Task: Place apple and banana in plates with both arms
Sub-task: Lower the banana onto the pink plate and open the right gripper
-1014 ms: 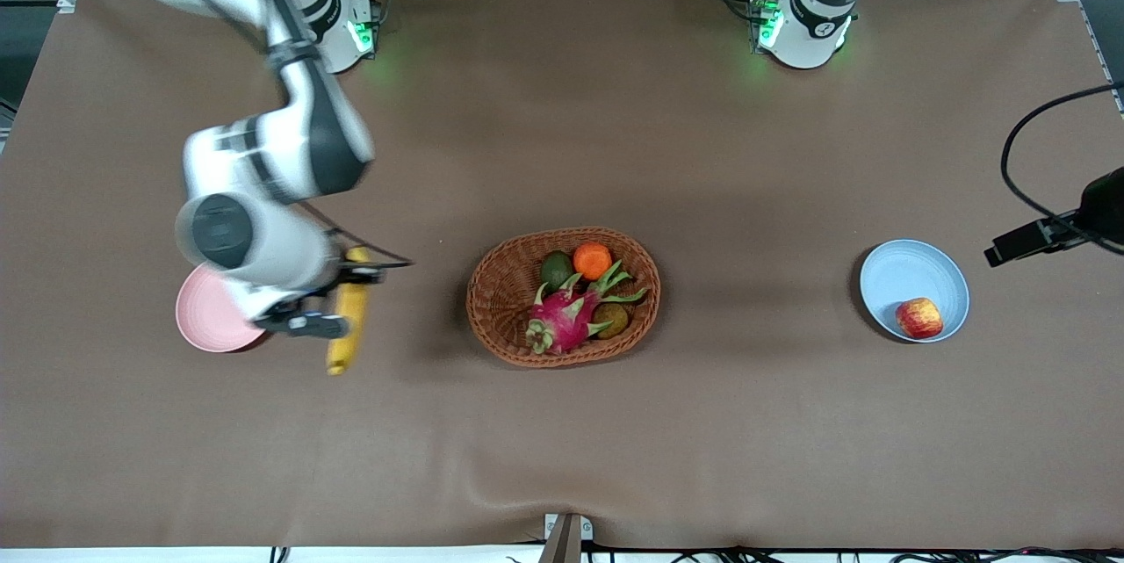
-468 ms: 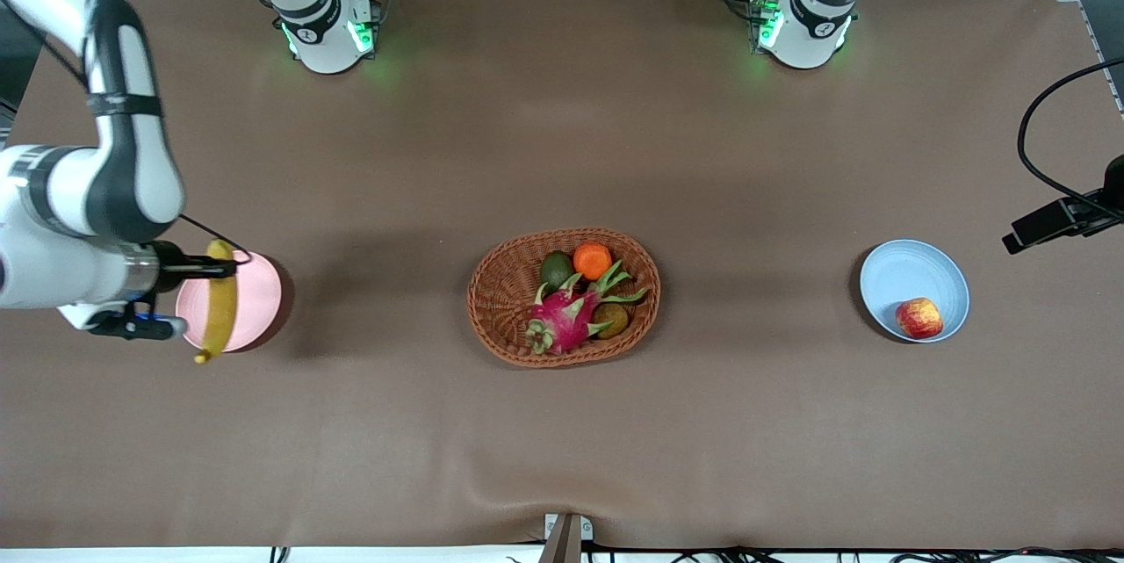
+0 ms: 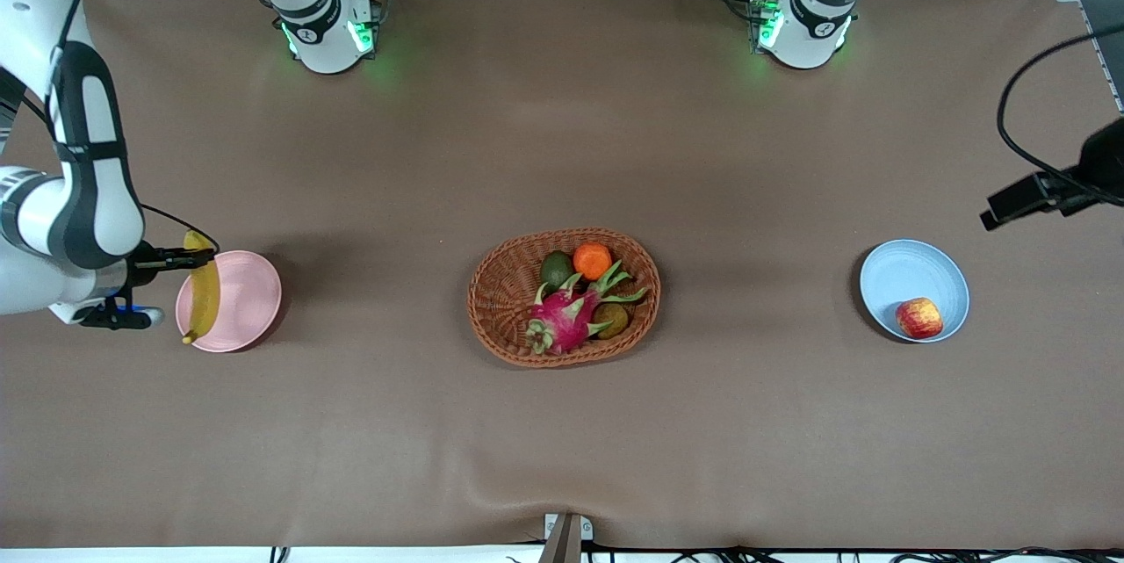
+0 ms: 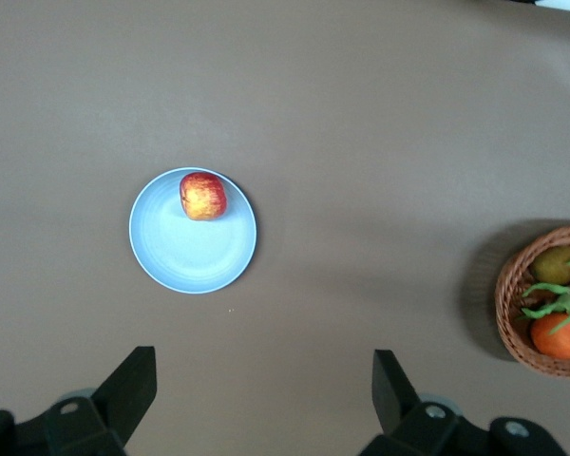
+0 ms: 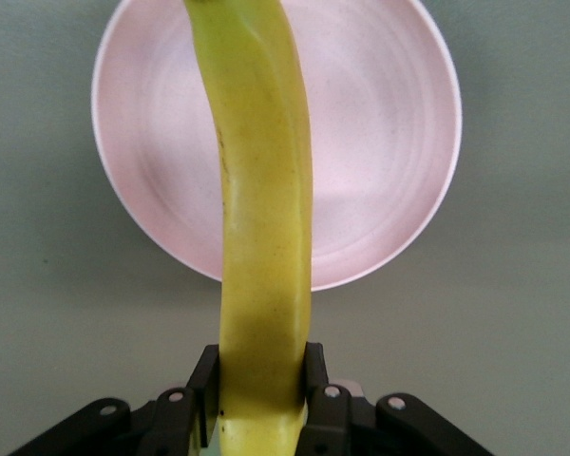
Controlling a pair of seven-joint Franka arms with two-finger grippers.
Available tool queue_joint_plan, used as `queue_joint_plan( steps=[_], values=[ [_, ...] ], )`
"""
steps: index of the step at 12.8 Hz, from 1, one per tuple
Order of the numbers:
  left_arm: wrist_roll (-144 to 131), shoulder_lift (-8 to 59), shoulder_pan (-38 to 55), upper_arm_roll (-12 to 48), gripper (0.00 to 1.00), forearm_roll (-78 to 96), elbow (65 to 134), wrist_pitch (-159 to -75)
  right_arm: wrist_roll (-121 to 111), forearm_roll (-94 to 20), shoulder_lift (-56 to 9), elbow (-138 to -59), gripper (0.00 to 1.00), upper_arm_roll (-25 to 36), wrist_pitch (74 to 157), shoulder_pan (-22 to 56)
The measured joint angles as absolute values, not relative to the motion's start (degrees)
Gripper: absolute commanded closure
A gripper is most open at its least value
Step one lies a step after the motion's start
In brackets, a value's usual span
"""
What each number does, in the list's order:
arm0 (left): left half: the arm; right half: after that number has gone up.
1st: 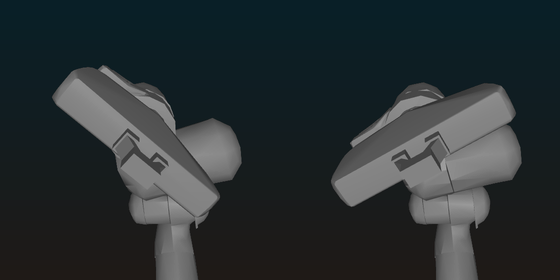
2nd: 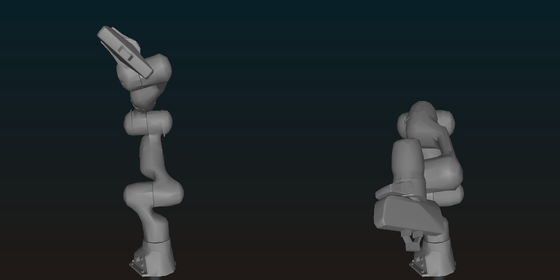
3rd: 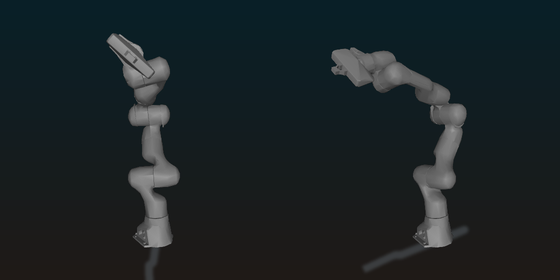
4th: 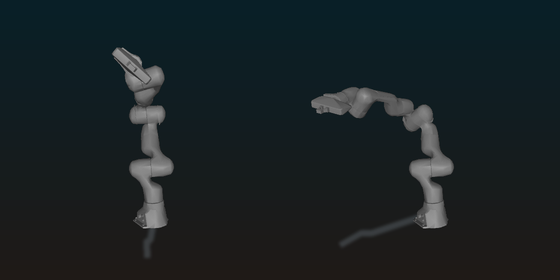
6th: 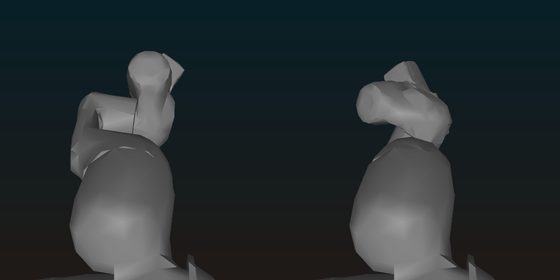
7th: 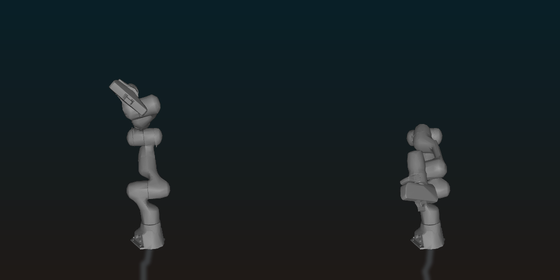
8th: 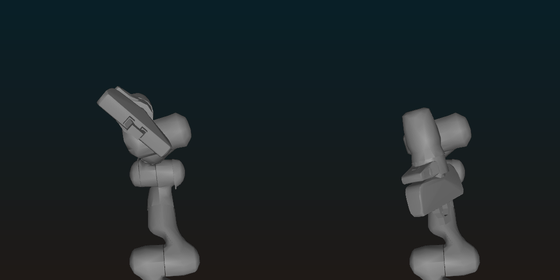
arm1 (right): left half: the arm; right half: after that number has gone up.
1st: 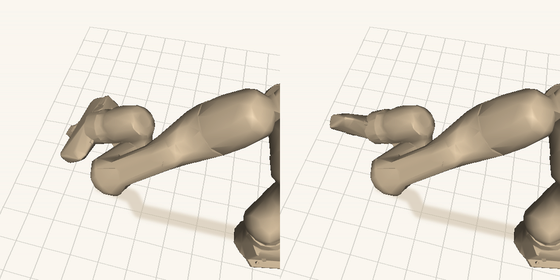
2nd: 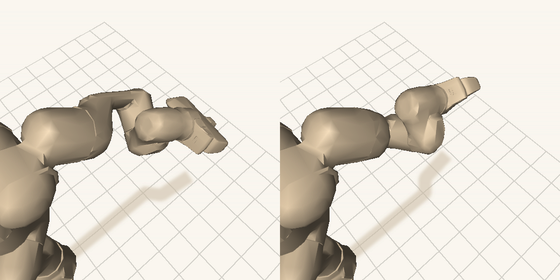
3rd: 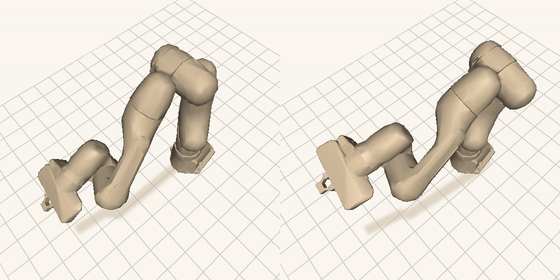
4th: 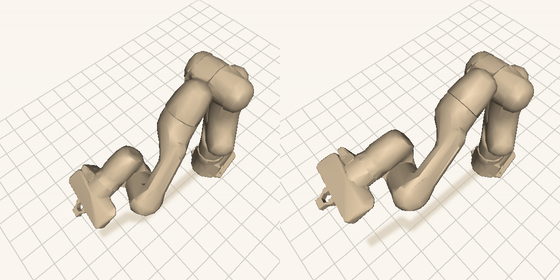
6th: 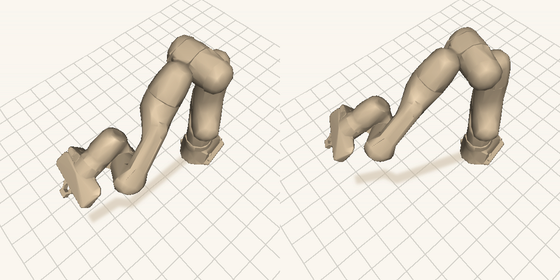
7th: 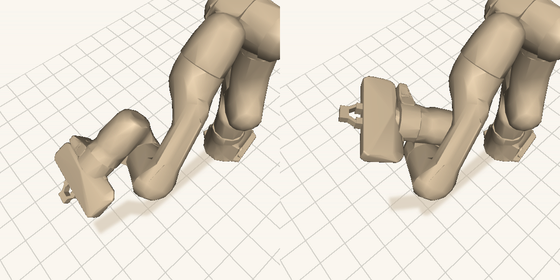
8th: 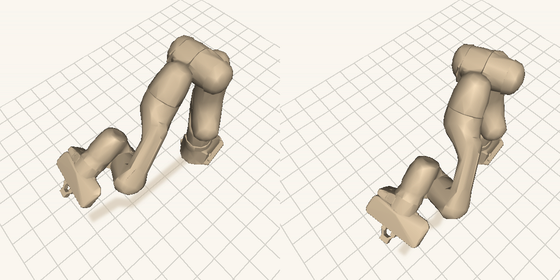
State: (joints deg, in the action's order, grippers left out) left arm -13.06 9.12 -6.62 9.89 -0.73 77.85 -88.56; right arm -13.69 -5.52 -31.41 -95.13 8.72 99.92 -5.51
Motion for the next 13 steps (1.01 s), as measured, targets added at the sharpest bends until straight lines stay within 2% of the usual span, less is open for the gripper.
queue_joint_plan(
  steps=[1, 4, 7, 10, 13],
  values=[
    [-13.06, 7.76, -3.89, 7.37, 0.0, -0.73, 78.94, -88.43, -13.69, -5.52, -32.24, -95.14, 0.0, 8.56, 100.66, -5.5],
    [-13.06, 4.24, 1.89, 0.93, 0.0, -0.73, 82.61, -88.28, -13.68, -5.53, -32.88, -94.75, 0.0, 8.33, 102.15, -5.48],
    [-13.06, 2.27, 2.16, 0.59, 0.0, -0.73, 84.5, -88.28, -13.67, -5.53, -31.55, -91.87, 0.0, 7.99, 102.12, -5.26],
    [-13.06, 1.89, 2.16, 0.46, 0.0, -0.73, 84.74, -88.28, -13.82, -5.16, -25.66, -89.91, 0.0, 7.64, 102.29, -4.61],
    [-13.06, 1.63, 2.14, 0.28, 0.0, -0.73, 84.8, -87.89, -12.71, -2.79, -16.08, -89.57, 0.0, 7.29, 101.8, 0.43]
  ],
)
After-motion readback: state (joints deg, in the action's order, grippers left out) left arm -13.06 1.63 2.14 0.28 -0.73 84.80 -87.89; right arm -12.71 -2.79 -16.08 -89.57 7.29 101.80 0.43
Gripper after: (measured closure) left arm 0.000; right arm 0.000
